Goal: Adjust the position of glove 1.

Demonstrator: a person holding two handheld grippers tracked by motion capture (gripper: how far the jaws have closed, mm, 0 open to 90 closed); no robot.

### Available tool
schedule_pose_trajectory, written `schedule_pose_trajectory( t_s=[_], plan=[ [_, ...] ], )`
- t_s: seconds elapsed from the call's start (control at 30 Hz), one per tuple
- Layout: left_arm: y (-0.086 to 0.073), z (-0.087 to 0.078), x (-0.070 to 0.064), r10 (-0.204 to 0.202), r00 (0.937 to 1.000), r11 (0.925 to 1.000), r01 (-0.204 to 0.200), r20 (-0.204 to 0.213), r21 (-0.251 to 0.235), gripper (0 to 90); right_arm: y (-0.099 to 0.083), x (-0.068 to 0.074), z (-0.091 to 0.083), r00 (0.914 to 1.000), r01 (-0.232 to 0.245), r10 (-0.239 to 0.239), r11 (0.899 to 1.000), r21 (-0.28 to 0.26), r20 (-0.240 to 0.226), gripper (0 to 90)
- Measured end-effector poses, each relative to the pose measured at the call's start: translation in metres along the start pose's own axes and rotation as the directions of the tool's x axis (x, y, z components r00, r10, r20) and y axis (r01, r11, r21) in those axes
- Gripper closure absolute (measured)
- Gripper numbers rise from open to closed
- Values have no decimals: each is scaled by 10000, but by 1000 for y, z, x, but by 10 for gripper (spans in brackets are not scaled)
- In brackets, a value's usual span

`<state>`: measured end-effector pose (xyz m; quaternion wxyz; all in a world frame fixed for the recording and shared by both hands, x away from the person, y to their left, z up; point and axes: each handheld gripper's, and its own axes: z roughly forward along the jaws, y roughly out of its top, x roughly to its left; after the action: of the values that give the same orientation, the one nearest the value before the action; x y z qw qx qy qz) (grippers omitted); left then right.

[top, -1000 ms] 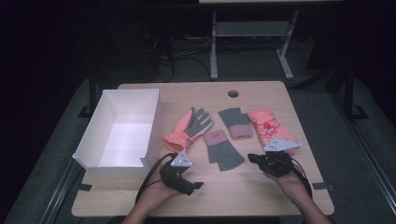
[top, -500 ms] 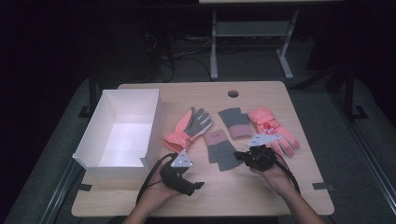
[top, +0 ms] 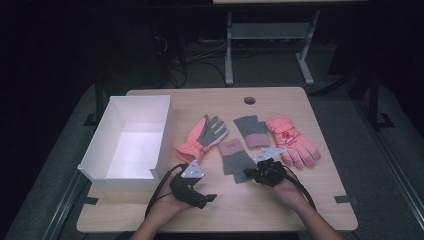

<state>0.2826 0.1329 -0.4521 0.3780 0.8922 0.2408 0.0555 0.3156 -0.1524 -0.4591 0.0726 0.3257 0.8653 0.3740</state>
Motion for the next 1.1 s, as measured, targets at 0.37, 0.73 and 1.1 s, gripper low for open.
schedule_pose_trajectory(
  t_s=[0.37, 0.73, 1.1],
  plan=[
    [0, 1, -1, 13, 10000, 10000, -13, 34, 54, 148, -3, 1, 4, 9998, 216, -215, 9990, 396, -42, 900],
    [1, 2, -3, 17, 10000, 9999, -18, 61, 101, 149, -14, 5, -11, 9996, 220, -205, 9966, 791, -206, 900],
    [1, 2, -4, -60, 9999, 9999, 59, 93, 100, 151, -36, 15, -35, 9994, 303, -282, 9928, 1163, -197, 899]
  ],
)
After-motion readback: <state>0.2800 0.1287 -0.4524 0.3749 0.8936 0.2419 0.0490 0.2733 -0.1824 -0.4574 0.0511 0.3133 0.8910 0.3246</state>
